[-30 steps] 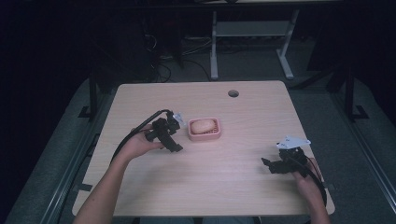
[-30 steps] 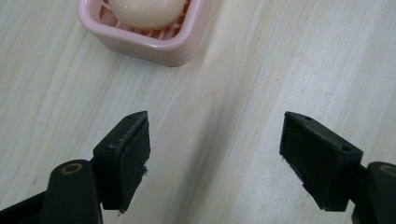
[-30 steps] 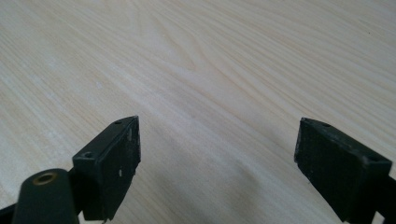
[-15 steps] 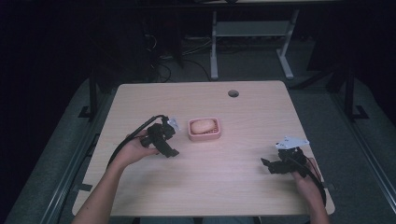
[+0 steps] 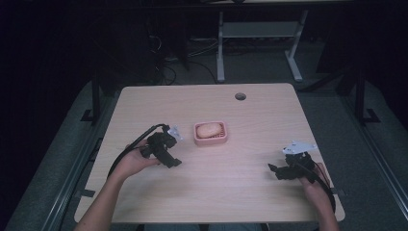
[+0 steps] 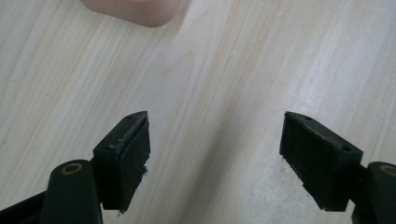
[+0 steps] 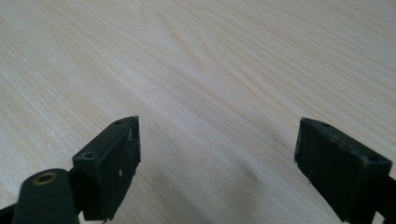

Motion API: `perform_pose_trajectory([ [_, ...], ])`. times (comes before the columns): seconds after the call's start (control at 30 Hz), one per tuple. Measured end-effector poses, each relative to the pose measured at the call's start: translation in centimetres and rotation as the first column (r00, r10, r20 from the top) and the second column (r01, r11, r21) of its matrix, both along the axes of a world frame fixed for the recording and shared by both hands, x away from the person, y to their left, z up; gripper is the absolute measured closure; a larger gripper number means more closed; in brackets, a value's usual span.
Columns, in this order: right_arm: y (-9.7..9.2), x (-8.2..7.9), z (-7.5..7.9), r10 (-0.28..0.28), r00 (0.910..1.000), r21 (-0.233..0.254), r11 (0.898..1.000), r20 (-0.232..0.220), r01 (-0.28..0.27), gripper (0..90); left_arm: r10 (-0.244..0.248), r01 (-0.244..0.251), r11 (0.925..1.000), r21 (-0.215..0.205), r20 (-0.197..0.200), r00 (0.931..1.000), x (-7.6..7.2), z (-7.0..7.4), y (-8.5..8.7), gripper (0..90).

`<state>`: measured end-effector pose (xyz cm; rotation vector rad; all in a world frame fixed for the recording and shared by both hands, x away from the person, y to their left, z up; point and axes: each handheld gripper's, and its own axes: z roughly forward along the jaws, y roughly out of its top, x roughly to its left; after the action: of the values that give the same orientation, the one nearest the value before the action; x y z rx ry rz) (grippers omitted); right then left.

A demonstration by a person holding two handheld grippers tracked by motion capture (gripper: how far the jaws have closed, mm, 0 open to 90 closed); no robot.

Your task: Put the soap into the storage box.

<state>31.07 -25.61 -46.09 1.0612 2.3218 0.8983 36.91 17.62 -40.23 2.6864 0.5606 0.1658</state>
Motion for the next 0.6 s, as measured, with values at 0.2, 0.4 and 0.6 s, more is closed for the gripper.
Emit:
perform_pose_trajectory([
  [0.2,0.1,0.0,0.0,0.004,1.0000,-0.003,1.000,-0.003,-0.004,13.9,0.003,-0.003,1.0000,-0.007,0.006,1.0000,-1.0,-0.4,0.3,24.4],
  [0.4,0.2,0.0,-0.1,0.007,1.0000,-0.007,1.000,-0.006,-0.007,13.9,0.008,-0.007,1.0000,-0.006,0.009,0.9999,-1.9,-0.9,0.9,24.4],
  [0.6,0.2,0.0,-0.1,0.011,0.9999,-0.011,1.000,-0.002,-0.011,13.9,0.018,-0.018,0.9997,-0.014,0.014,0.9997,-2.8,-1.3,1.4,24.4],
])
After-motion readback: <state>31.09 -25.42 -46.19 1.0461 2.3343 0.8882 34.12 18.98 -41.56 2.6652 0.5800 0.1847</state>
